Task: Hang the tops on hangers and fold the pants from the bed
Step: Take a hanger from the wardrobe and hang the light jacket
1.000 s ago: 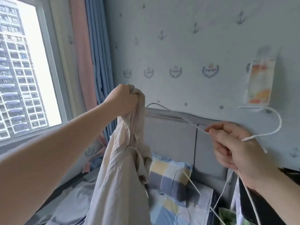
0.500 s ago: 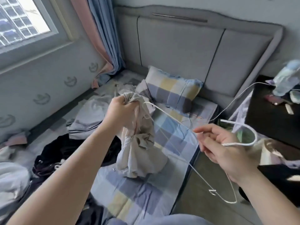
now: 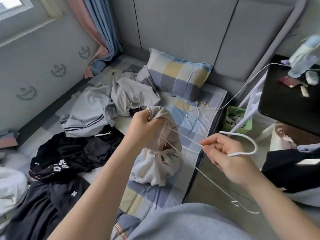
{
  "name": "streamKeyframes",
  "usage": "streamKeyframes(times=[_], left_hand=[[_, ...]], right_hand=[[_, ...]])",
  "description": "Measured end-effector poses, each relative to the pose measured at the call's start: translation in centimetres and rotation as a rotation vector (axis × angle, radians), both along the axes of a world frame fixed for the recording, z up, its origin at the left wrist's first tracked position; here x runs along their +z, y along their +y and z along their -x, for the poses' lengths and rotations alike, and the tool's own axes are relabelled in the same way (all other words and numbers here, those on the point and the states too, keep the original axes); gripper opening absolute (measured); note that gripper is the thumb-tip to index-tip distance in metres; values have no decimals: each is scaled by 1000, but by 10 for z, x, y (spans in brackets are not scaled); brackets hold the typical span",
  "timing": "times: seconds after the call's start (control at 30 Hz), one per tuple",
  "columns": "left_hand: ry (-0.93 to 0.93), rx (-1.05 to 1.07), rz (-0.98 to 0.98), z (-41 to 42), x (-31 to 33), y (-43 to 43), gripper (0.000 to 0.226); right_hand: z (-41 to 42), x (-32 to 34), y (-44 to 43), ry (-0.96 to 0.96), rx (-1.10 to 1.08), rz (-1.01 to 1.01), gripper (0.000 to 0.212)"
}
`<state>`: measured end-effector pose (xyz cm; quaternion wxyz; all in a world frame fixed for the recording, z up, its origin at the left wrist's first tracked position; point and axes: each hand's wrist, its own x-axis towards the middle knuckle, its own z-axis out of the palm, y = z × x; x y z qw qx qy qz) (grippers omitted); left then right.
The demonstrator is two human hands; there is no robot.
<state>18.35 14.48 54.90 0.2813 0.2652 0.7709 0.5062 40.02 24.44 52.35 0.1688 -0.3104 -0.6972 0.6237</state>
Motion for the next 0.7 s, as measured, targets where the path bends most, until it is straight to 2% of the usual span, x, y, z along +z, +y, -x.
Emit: streamKeyframes(times=[0.17,0.3,0.4,0.47,0.57,0.6,0.63,0.7], left_hand=[[-28,-146,-53,-30,18,2,24],[-162,-244,-84,-44,20,-4,24],[-93,-302,27,-41,18,-11,23],[128,-418,37,-39,17,-17,21],[772,-501,134,-34,17,-27,44],[921,-520,194,-31,19,-29,48],[992,-560,245,-28,21,-30,45],[1005,-663,299,-23,20,-29,30]], right_hand=[[41,-8,-12,21,-72,-73,16],[54,-10,-22,215,-101,96,26],[47,-6,-20,313,-14,200,28],[40,-2,-14,321,43,201,28],[30,4,-3,252,106,196,24],[27,5,0,236,128,204,23],[23,6,3,230,157,214,22],[18,8,7,224,216,206,21]])
